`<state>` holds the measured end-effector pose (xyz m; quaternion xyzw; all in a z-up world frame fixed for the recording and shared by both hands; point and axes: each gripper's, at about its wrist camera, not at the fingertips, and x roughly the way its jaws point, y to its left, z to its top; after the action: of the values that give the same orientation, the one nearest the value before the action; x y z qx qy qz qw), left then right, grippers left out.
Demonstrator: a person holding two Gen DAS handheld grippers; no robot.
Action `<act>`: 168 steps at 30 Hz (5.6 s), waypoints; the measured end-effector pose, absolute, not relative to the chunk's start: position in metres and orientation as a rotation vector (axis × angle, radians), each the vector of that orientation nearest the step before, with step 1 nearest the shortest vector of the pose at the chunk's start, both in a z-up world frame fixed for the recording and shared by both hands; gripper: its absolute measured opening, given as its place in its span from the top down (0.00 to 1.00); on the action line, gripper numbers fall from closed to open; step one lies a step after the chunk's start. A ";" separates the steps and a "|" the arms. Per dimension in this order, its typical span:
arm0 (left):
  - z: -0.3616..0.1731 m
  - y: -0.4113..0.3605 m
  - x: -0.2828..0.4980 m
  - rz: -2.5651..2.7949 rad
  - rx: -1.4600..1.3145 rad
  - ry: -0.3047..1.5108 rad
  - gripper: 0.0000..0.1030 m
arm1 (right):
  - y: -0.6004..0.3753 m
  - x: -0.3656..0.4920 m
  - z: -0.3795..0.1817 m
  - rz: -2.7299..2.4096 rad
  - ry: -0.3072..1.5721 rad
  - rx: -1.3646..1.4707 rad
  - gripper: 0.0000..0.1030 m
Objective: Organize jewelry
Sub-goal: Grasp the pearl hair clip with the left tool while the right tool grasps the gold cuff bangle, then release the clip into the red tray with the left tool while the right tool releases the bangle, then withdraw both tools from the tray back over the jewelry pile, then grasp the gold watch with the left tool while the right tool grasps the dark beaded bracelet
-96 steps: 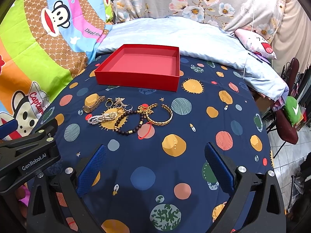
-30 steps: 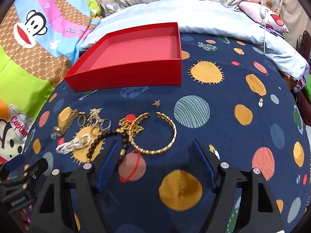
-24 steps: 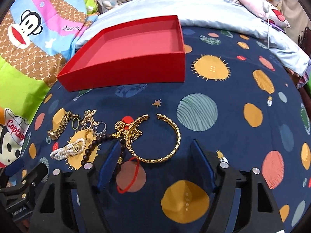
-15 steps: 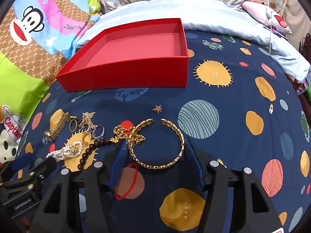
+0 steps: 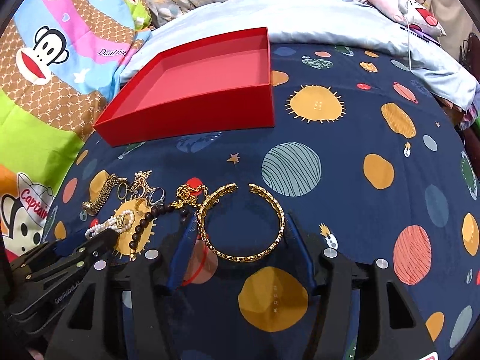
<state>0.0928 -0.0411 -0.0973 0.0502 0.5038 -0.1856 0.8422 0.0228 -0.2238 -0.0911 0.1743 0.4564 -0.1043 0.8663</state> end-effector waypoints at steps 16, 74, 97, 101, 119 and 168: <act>-0.072 -0.028 0.069 -0.465 0.059 1.038 0.93 | -0.217 -0.011 -0.068 -0.209 0.915 0.370 0.44; 0.012 -0.146 0.336 -0.474 0.101 0.816 0.97 | -0.295 0.269 -0.048 -0.113 0.886 0.347 0.44; 0.002 -0.080 0.270 -0.300 0.110 0.774 0.36 | -0.285 0.172 -0.023 -0.123 0.767 0.404 0.30; -0.003 -0.051 0.228 -0.278 0.065 0.793 0.32 | -0.267 0.124 -0.028 -0.114 0.780 0.399 0.30; -0.028 -0.007 0.087 -0.276 0.066 0.889 0.32 | -0.213 -0.016 -0.019 -0.087 0.773 0.384 0.30; -0.102 -0.013 0.126 -0.356 0.098 0.953 0.76 | -0.162 0.040 -0.106 -0.023 0.970 0.326 0.32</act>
<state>0.1263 -0.0128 -0.1017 0.0467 0.4561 -0.1702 0.8723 0.0404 -0.1622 -0.1062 0.1561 0.4640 -0.0111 0.8719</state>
